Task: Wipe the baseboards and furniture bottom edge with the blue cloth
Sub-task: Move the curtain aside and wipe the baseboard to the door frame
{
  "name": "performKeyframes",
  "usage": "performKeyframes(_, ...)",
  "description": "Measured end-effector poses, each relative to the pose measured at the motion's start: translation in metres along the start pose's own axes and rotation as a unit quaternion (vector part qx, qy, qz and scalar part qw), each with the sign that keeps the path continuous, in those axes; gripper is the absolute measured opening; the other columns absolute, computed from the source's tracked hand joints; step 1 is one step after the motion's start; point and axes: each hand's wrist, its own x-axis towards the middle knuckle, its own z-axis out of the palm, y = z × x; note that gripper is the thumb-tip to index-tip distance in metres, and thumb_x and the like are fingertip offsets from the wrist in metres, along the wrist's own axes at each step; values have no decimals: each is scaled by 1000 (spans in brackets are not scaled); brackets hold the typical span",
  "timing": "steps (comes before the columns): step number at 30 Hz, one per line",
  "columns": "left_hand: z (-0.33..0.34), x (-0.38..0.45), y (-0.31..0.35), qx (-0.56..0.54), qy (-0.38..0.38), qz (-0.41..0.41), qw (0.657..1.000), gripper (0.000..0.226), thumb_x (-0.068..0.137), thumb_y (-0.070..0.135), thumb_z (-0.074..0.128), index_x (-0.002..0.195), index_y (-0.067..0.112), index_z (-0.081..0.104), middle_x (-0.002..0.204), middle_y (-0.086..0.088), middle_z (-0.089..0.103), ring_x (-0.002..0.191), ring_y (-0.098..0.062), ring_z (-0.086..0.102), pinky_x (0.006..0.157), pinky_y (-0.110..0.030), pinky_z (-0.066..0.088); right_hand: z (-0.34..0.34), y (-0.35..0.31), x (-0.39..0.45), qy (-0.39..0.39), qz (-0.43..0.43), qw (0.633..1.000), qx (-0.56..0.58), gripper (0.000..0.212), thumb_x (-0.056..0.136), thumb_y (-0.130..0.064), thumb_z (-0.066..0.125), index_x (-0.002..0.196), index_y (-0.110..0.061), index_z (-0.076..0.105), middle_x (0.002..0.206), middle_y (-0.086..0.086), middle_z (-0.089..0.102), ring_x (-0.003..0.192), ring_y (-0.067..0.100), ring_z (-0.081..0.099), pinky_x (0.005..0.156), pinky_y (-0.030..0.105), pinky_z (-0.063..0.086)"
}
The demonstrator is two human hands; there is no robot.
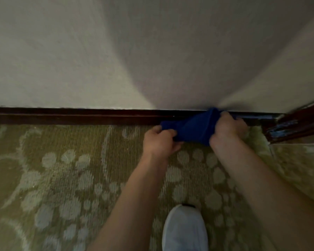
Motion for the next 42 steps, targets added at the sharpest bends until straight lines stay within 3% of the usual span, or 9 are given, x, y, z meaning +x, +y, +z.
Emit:
performKeyframes(3, -2, 6, -2, -98, 148, 37, 983, 9, 92, 6, 55, 97, 7, 62, 93, -13, 67, 72, -21, 64, 60, -19, 54, 15, 9, -24, -22, -37, 998, -41, 27, 88, -14, 58, 115, -12, 57, 113, 10, 64, 101, 28, 63, 88, 32, 52)
performKeyframes(7, -9, 21, -10, -150, 284, 108, 941, 52, 85, 24, 51, 135, 11, 49, 129, -16, 59, 111, -34, 61, 101, -46, 50, 30, 26, -66, -113, -32, 989, -91, 20, 91, -16, 58, 110, -9, 54, 112, 13, 64, 103, 28, 62, 82, 28, 45)
performKeyframes(11, 11, 29, -23, -92, 186, 84, 975, 44, 92, 11, 51, 135, 14, 47, 134, -12, 56, 117, -32, 59, 103, -49, 47, 4, 15, -27, -132, -73, 982, -114, 10, 84, -16, 61, 91, -13, 55, 97, 17, 65, 93, 34, 65, 87, 41, 54)
performKeyframes(15, 44, 16, -30, -64, 43, -8, 997, 52, 98, 7, 47, 148, 13, 33, 141, -11, 49, 120, -31, 55, 79, -37, 57, -17, -8, 22, -32, -37, 996, -73, 29, 92, -17, 56, 121, -11, 57, 123, 12, 61, 107, 29, 61, 99, 41, 50)
performKeyframes(19, 37, 5, -41, -122, 150, 22, 981, 24, 96, 11, 49, 119, 13, 51, 111, -9, 63, 98, -27, 63, 75, -35, 57, 2, 0, -8, -3, -59, 990, -128, 34, 93, -20, 55, 125, -10, 51, 128, 15, 60, 116, 34, 59, 100, 38, 46)
performKeyframes(24, 2, 14, -58, -196, 290, 55, 935, 47, 90, 22, 49, 136, 14, 52, 128, -9, 61, 105, -29, 65, 91, -46, 56, 1, 40, -54, -237, -26, 966, -102, 14, 88, -11, 57, 102, -11, 60, 100, 12, 65, 92, 28, 64, 81, 38, 53)
performKeyframes(28, 11, -11, -65, -185, 239, -6, 953, 50, 89, 34, 57, 134, 12, 54, 125, -10, 61, 105, -31, 63, 91, -49, 55, -56, 43, -54, -191, 14, 981, -40, 10, 87, -11, 60, 95, -16, 64, 92, 8, 69, 87, 27, 68, 74, 37, 56)
performKeyframes(34, 62, -66, -48, -100, 50, -103, 988, 69, 93, 26, 61, 152, 15, 27, 148, -10, 41, 127, -32, 48, 101, -45, 45, -150, -5, -16, -105, 162, 981, -14, 33, 98, -27, 51, 126, -12, 59, 122, 12, 66, 103, 32, 66, 67, 37, 55)
performKeyframes(42, 58, -12, -55, -64, 17, 36, 997, 62, 93, 21, 63, 147, 6, 36, 145, -11, 49, 130, -26, 51, 113, -44, 39, -104, -17, 16, -180, 120, 976, 35, 23, 94, -16, 56, 113, -8, 66, 114, 16, 70, 91, 27, 68, 67, 33, 57)
